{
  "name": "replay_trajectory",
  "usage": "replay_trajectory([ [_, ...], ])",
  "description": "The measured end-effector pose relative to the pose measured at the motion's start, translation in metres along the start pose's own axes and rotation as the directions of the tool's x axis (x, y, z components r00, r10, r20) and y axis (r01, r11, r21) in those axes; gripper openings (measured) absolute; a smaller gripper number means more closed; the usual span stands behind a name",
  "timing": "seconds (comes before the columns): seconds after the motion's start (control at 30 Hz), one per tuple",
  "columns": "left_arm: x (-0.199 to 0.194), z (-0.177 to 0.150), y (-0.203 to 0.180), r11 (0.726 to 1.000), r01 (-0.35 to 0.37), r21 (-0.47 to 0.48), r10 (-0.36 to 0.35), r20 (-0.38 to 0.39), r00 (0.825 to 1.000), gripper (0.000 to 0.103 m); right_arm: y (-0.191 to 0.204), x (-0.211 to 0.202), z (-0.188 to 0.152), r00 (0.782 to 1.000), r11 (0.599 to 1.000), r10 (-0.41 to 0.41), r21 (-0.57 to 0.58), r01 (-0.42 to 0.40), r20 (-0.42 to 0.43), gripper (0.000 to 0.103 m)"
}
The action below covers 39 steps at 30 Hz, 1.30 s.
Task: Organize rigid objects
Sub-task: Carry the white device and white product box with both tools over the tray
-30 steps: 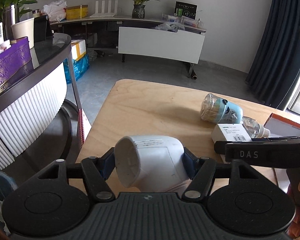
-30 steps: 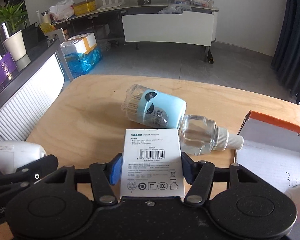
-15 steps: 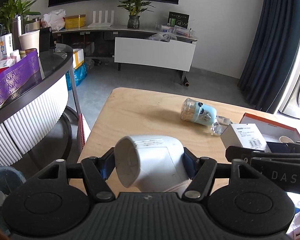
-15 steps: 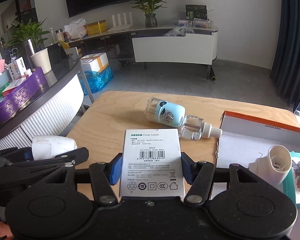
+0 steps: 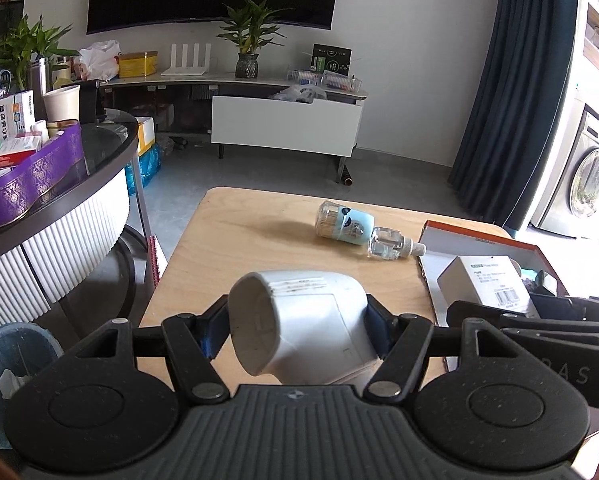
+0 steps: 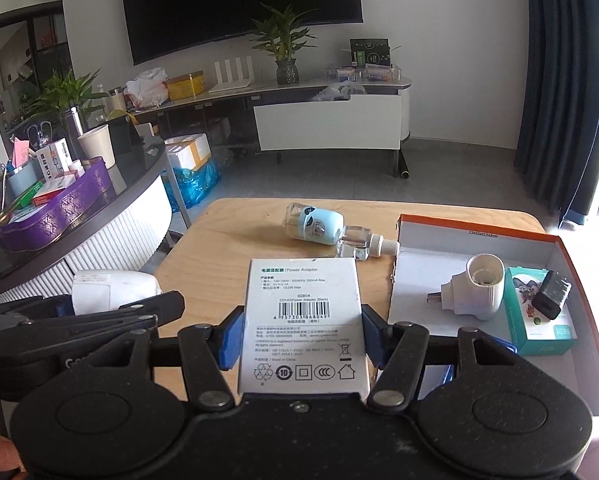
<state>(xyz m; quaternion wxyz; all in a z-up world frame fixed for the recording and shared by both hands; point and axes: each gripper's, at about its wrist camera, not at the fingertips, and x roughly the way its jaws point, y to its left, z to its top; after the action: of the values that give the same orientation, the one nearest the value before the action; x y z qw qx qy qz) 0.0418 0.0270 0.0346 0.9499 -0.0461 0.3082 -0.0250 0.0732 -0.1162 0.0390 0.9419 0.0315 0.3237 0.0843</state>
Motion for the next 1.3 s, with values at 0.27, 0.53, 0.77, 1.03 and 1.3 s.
replay_trajectory([
  [0.27, -0.013, -0.009, -0.006, 1.000, 0.018, -0.003, -0.018, 0.005, 1.000, 0.068, -0.007, -0.026, -0.015, 1.000, 1.000, -0.016, 0.006, 0.016, 0.022, 0.071],
  [0.53, -0.021, -0.013, -0.011, 1.000, 0.028, 0.009, -0.028, 0.016, 0.999, 0.069, -0.015, -0.042, -0.023, 0.999, 1.000, -0.020, 0.017, 0.019, 0.040, 0.071],
  [0.77, -0.027, -0.019, -0.021, 0.998, 0.041, 0.036, -0.042, 0.020, 0.999, 0.069, -0.024, -0.055, -0.030, 0.998, 0.999, -0.027, 0.026, 0.025, 0.059, 0.071],
  [1.03, -0.032, -0.023, -0.033, 0.996, 0.062, 0.059, -0.063, 0.022, 0.998, 0.069, -0.036, -0.067, -0.035, 0.996, 0.998, -0.039, 0.044, 0.036, 0.074, 0.071],
  [1.3, -0.037, -0.026, -0.044, 0.994, 0.086, 0.074, -0.088, 0.024, 0.996, 0.069, -0.047, -0.080, -0.040, 0.994, 0.997, -0.055, 0.063, 0.049, 0.091, 0.071],
])
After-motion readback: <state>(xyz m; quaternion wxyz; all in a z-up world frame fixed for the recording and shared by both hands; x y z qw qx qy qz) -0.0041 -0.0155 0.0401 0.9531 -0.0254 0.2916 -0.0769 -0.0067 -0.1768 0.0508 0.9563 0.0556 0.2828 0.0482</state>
